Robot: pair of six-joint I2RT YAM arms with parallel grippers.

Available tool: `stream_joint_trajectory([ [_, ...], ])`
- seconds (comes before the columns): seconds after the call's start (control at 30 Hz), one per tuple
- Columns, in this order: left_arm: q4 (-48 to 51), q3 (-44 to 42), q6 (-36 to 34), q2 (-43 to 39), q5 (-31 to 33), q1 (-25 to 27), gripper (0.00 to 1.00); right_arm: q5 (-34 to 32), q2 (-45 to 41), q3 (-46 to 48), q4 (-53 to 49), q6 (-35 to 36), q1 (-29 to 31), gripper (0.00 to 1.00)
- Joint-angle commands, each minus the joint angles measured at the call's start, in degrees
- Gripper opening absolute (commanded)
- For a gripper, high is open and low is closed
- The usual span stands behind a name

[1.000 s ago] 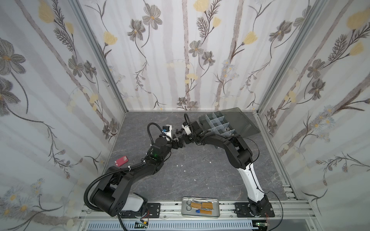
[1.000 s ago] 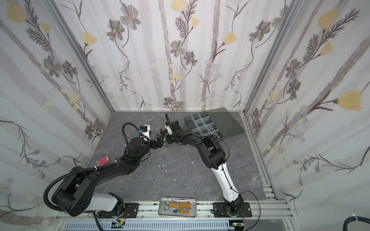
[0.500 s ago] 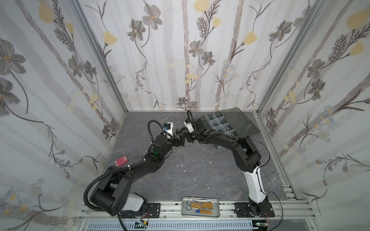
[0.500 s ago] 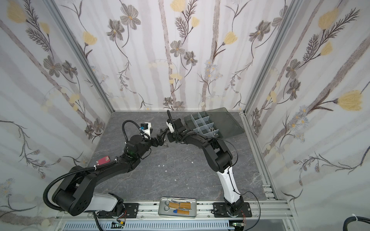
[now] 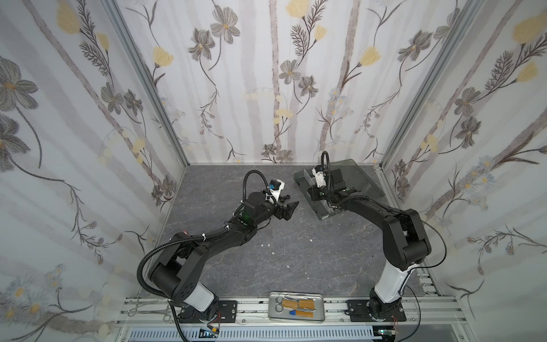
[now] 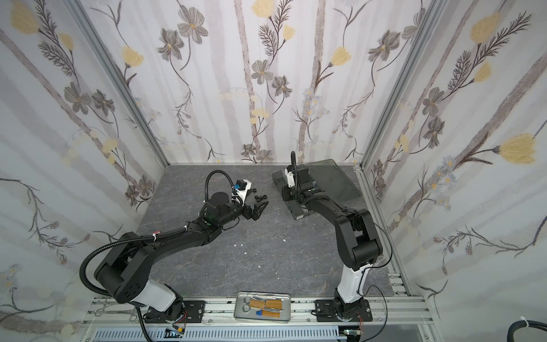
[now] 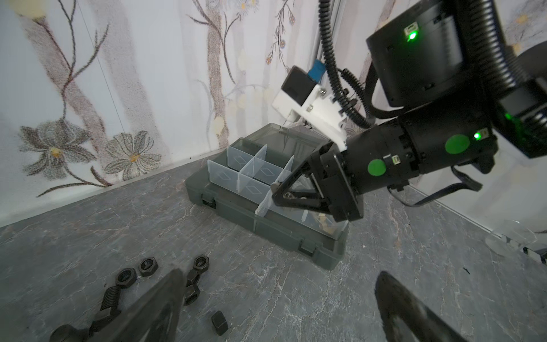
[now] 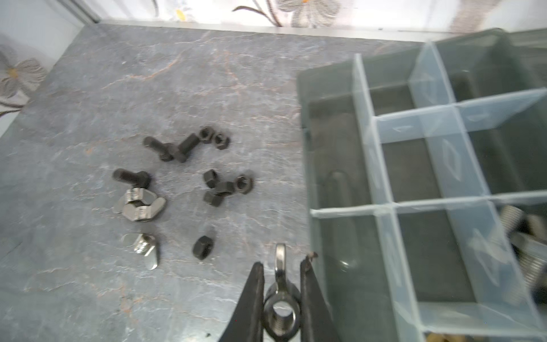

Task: Sort the screws and nuts into containers
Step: 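Carry the silver wing nut in the right gripper over a box compartment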

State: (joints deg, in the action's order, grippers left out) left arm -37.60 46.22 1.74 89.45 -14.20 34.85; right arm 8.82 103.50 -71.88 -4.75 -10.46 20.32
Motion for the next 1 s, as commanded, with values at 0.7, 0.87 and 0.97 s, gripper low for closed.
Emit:
stream_joint_trajectory([
  [0.7, -0.53, 7.32, 1.42, 7.52, 0.11, 1.50, 1.00, -0.47, 2.30, 1.34, 3.44, -3.87, -9.32, 0.07],
  [0.87, -0.76, 7.32, 2.10, 7.49, 1.40, 1.54, 1.00, -0.99, 6.83, -2.84, 3.08, -5.06, -9.53, 0.08],
  [0.97, -1.12, 6.89, 2.46, 7.23, 2.22, 1.53, 1.00, -1.02, 9.25, -5.46, 2.29, -5.31, -9.59, 0.09],
])
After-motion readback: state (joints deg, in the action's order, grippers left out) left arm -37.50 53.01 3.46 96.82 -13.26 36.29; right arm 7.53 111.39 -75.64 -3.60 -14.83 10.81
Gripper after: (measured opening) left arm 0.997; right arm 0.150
